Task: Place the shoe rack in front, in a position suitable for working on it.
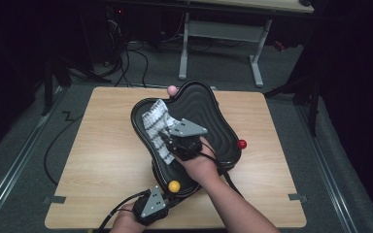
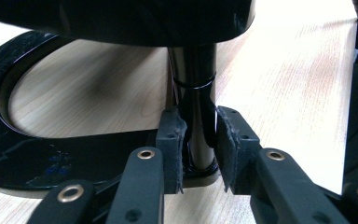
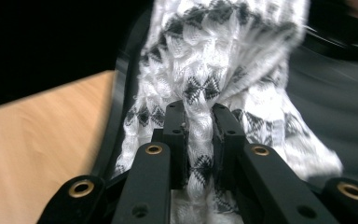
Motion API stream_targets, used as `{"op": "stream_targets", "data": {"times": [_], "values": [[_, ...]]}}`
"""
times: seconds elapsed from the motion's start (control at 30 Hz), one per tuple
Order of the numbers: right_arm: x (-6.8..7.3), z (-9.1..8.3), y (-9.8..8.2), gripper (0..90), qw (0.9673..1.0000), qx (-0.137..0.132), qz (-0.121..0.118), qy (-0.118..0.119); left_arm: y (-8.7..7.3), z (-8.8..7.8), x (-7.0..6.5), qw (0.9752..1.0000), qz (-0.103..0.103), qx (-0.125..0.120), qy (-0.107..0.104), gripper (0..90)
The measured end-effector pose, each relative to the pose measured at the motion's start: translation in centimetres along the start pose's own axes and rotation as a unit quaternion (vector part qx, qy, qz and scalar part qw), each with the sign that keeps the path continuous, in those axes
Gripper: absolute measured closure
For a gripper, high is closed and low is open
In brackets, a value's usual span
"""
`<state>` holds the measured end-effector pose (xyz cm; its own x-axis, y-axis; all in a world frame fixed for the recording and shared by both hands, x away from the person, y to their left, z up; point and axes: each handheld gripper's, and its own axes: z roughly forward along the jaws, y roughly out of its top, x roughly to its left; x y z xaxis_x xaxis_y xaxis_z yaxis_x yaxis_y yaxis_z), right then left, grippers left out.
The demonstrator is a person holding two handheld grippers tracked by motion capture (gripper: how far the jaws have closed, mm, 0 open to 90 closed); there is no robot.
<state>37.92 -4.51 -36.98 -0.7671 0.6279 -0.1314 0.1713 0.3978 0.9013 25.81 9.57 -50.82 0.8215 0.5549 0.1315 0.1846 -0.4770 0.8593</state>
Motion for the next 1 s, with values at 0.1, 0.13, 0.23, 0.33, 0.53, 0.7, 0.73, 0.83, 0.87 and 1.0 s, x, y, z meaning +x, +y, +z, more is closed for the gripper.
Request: {"op": "stream_targets", "data": {"times": [0.1, 0.13, 0.23, 0.33, 0.53, 0.7, 0.73, 0.83, 0.87, 1.0], "values": [[-1.8, -1.0, -1.2, 79.5, 0.9994, 0.002, 0.014, -0.032, 0.0, 0.0, 0.0, 1.0, 0.0, 0.0, 0.001, 71.6], [-2.6, -1.3, -1.6, 79.6, 0.9988, 0.003, 0.024, -0.042, 0.0, 0.0, 0.0, 1.0, 0.0, 0.0, 0.0, 71.6], [-5.0, -2.4, -2.8, 81.0, 0.9953, 0.007, 0.049, -0.084, 0.0, 0.0, 0.0, 1.0, 0.001, 0.0, 0.001, 71.6], [-6.4, -3.8, -3.5, 82.3, 0.992, -0.005, 0.06, -0.111, 0.0, 0.0, -0.1, 1.0, 0.0, -0.001, 0.003, 71.5], [-6.9, -7.1, -3.8, 83.0, 0.9902, -0.045, 0.067, -0.114, 0.0, 0.1, -0.1, 1.0, -0.001, -0.001, 0.004, 71.6], [-6.3, -9.9, -4.4, 83.0, 0.989, -0.07, 0.061, -0.116, 0.0, 0.1, -0.2, 1.0, -0.003, -0.002, 0.008, 71.5], [-6.3, -10.4, -4.6, 83.0, 0.9887, -0.074, 0.062, -0.115, 0.0, 0.1, -0.2, 1.0, -0.003, -0.002, 0.008, 71.5], [-6.1, -12.4, -5.5, 83.0, 0.9874, -0.085, 0.066, -0.116, 0.0, 0.2, -0.1, 0.9999, -0.005, -0.002, 0.008, 71.6], [-6.0, -13.1, -5.9, 82.9, 0.987, -0.087, 0.066, -0.118, 0.1, 0.3, 0.0, 0.9999, -0.008, -0.001, 0.009, 71.6], [-5.6, -16.0, -8.7, 83.0, 0.9848, -0.082, 0.072, -0.135, 0.2, 0.7, 0.7, 0.9995, -0.024, 0.001, 0.018, 72.0]]}}
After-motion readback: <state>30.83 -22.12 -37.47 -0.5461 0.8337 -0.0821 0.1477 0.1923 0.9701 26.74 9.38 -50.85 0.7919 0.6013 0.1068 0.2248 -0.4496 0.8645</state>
